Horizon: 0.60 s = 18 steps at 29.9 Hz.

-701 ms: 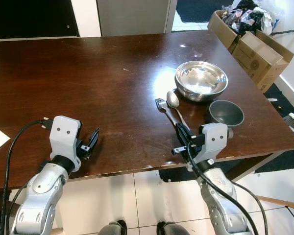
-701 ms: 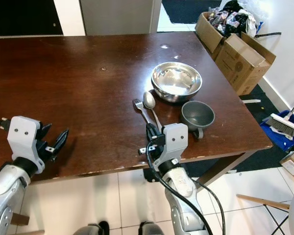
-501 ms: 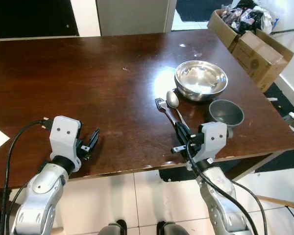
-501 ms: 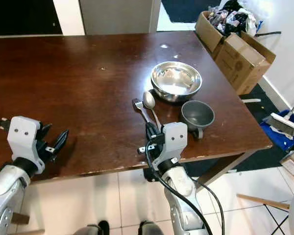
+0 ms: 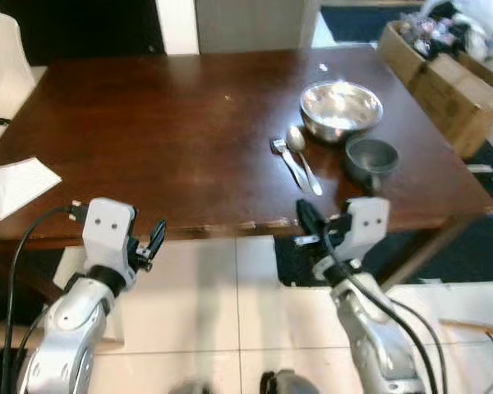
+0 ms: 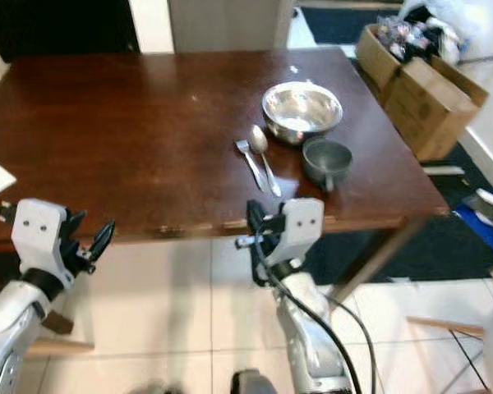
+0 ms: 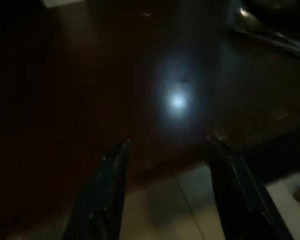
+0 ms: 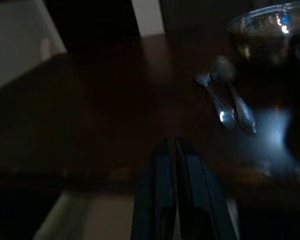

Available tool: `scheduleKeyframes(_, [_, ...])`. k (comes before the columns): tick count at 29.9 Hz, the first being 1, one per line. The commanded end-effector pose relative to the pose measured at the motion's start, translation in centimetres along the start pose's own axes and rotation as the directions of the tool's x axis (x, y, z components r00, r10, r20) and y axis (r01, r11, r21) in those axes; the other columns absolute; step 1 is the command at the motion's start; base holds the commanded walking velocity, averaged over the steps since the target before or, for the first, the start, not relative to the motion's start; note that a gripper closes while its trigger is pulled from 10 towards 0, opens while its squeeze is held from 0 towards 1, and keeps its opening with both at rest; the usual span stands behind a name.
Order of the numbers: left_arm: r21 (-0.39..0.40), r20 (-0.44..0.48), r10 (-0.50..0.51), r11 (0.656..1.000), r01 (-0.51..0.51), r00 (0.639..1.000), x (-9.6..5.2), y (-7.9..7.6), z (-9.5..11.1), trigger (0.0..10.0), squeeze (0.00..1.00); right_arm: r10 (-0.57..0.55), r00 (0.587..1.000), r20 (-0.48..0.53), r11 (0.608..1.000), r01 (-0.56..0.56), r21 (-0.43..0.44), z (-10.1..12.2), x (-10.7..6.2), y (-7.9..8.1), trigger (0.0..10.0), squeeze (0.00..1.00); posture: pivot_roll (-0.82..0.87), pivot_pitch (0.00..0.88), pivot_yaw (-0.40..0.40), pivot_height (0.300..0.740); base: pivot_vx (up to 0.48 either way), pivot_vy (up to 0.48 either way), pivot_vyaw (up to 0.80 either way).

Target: Setting the table

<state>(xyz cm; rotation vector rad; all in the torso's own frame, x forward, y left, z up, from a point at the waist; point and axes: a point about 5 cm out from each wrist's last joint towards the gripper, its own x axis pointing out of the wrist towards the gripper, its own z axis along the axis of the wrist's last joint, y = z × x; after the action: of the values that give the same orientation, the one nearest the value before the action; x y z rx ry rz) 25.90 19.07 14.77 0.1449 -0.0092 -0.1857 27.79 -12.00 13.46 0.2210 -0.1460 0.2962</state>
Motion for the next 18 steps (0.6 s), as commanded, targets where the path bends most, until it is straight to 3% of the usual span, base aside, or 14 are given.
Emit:
scheduleKeyframes(1, [0.007, -0.024, 0.006, 1.0, -0.005, 1.0, -0.3, 0.3, -0.4, 10.0, 0.0, 0.006, 1.0, -0.015, 1.0, -0.006, 0.022, -0.4, -0.1, 0.4, 10.0, 0.0, -0.05, 0.075, 0.06, 0.74, -0.398, 0.0, 0.0])
scheduleKeyframes(6, [0.005, -0.044, 0.003, 1.0, -0.003, 0.999, -0.5, 0.3, -1.0, 10.0, 0.0, 0.001, 0.995, -0.103, 0.999, -0.006, -0.046, -2.1, -1.1, -0.3, 10.0, 0.0, -0.05, 0.075, 0.06, 0.74, -0.393, 0.0, 0.0])
scheduleKeyframes(11, [-0.009, -0.22, -0.022, 1.0, 0.021, 0.975, -1.0, 0.3, -5.9, 10.0, 0.0, -0.011, 0.947, -0.322, 0.992, -0.029, -0.12, -6.7, -3.1, -1.7, 10.0, 0.0, -0.05, 0.064, 0.049, 0.74, -0.347, 0.0, 0.0])
scheduleKeyframes(18, [-0.031, -0.399, -0.015, 1.0, 0.002, 0.917, -1.9, 0.8, -11.2, 10.0, 0.0, -0.106, 0.892, -0.439, 0.984, 0.031, -0.173, -10.0, -5.0, -3.6, 10.0, 0.0, -0.06, 0.061, 0.045, 0.74, -0.323, 0.0, 0.0])
